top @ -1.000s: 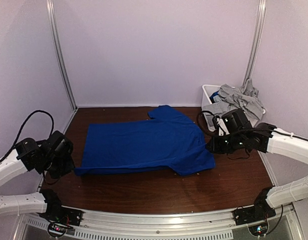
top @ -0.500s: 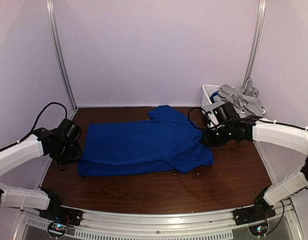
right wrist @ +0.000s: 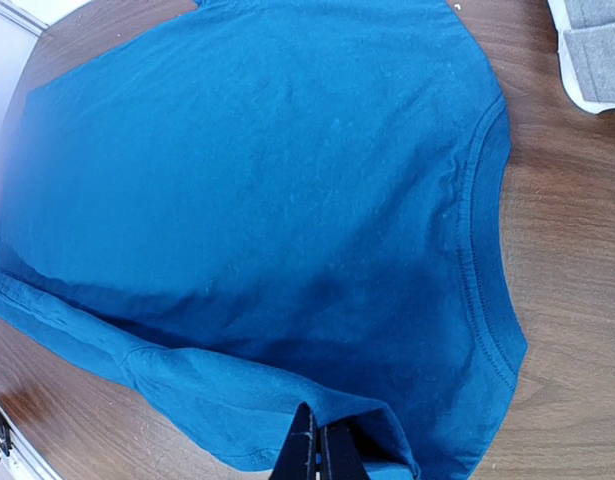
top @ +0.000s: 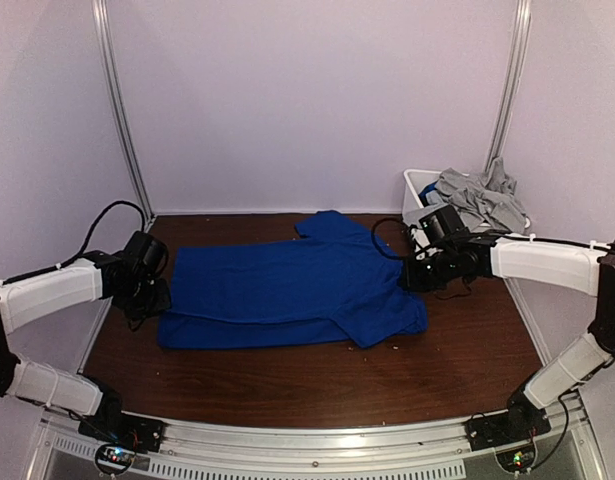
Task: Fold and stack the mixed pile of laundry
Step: Fold the flattened T-shirt at the center of the board.
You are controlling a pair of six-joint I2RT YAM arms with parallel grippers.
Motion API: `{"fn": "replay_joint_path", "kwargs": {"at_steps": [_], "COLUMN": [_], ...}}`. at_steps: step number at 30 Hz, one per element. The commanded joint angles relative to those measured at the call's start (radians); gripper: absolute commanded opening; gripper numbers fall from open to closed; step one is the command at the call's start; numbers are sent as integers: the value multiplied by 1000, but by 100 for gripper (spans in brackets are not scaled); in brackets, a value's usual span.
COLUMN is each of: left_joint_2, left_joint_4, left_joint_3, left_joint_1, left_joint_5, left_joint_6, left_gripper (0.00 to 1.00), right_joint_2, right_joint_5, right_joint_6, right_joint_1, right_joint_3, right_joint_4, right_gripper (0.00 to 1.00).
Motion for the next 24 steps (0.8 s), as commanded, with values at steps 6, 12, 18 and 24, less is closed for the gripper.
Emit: {"fn": "replay_joint_path", "kwargs": {"at_steps": [6, 12, 18, 24], "left_joint_2": [70, 123, 150, 177], "left_joint_4": [117, 151, 173, 187], "left_joint_3": [32, 33, 24, 26], "left_joint_1": [38, 44, 65, 68], "left_joint_5": [25, 29, 29, 25], "left_joint_6": [59, 67, 70, 75], "left_gripper": [0, 0, 0, 0], "right_joint_2": [51, 96, 121, 148], "right_joint_5": [4, -3, -2, -11], "right_joint_6": [-33, -35, -40, -51], "right_joint_1": [-31, -34, -35, -37], "right_joint_3": [35, 37, 38, 59], "right_joint_4": [58, 83, 102, 112], "right_gripper": [0, 0, 0, 0]}}
